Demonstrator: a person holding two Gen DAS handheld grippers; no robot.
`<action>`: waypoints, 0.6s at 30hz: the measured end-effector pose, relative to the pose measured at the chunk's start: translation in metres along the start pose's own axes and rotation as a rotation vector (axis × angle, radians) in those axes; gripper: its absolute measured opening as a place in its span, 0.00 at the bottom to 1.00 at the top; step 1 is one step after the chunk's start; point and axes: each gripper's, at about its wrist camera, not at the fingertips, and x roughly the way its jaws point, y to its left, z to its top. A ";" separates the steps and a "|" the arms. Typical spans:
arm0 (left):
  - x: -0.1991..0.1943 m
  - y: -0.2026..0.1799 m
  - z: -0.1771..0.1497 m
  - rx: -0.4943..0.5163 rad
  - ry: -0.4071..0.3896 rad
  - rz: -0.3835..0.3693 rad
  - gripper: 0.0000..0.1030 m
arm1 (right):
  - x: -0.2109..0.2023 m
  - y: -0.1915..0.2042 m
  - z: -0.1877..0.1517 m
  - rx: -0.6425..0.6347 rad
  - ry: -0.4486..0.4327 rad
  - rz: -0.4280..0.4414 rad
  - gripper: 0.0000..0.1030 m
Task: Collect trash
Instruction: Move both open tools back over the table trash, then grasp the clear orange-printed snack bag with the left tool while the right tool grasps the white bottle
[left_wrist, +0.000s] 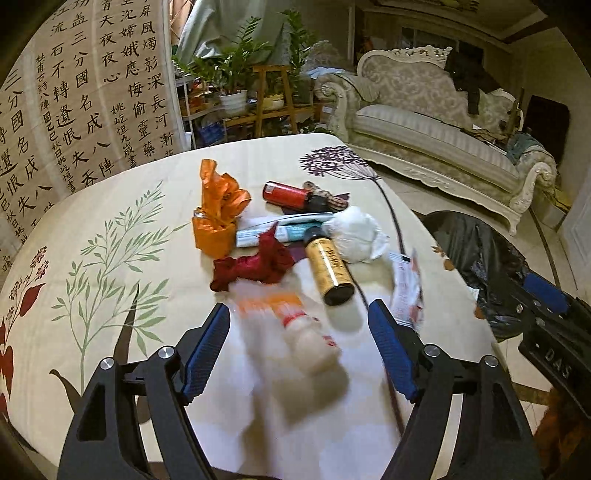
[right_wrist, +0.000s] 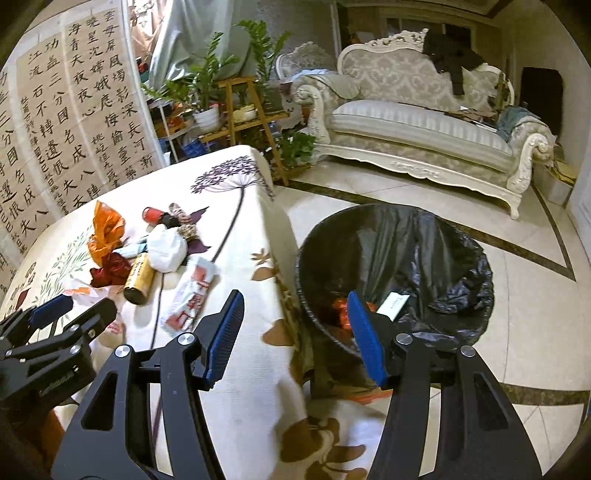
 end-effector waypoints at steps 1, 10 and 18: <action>0.001 0.002 0.000 -0.002 0.000 -0.003 0.73 | 0.000 0.002 0.000 -0.004 0.002 0.004 0.55; 0.005 0.014 -0.004 -0.001 0.006 -0.030 0.46 | 0.008 0.018 -0.001 -0.029 0.020 0.023 0.55; 0.004 0.020 -0.007 -0.002 0.018 -0.084 0.06 | 0.012 0.023 0.001 -0.039 0.029 0.031 0.55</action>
